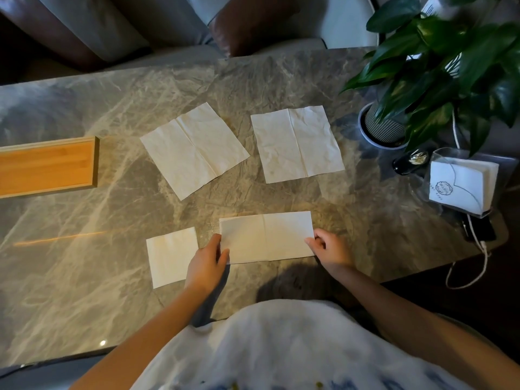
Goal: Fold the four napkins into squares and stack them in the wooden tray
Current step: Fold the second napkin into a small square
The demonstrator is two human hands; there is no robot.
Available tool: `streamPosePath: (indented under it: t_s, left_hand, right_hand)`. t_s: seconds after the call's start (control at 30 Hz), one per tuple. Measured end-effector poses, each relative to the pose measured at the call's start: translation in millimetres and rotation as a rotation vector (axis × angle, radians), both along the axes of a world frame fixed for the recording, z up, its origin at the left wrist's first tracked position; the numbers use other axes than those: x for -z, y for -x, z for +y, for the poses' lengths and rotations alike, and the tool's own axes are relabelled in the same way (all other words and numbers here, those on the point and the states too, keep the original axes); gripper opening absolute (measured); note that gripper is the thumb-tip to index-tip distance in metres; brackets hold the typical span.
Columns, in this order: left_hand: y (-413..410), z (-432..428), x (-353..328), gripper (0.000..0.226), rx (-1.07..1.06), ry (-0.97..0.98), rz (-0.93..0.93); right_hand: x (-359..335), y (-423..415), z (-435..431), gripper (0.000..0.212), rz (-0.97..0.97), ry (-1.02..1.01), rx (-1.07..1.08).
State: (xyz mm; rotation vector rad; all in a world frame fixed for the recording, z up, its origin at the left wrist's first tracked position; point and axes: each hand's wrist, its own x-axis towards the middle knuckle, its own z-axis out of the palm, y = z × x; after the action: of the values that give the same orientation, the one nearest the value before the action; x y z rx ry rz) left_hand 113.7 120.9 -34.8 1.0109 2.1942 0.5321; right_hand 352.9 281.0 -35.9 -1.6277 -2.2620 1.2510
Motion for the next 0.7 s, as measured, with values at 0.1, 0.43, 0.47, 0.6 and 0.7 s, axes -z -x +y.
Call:
streamPosePath:
  t_s: [0.1,0.43,0.47,0.6,0.7]
  left_hand:
    - [-0.5,-0.8,-2.2,0.028,-0.008,-0.001,0.01]
    - [5.4,-8.9,-9.1,0.044,0.322,-0.146,0.408]
    - [4.9,-5.6,-9.8,0.04,0.356,-0.143,0.407]
    - [-11.6,20.0,-12.8,0.022,0.582,-0.088,0.282]
    - [-24.9,30.0,-10.4,0.021,0.668,-0.036,0.28]
  right_hand:
    - [2.6,-1.6,-2.5,0.021,0.003,-0.021,0.022]
    - [-3.6,0.9,-6.0,0.029,0.0,-0.298,-0.083]
    - [-6.1,7.3,-6.6,0.023,0.006,-0.319,-0.182]
    - [-13.5,45.1,-14.5,0.005,-0.026,-0.214,-0.498]
    - [-12.1,65.1,-19.9,0.009,-0.135,-0.147,-0.646]
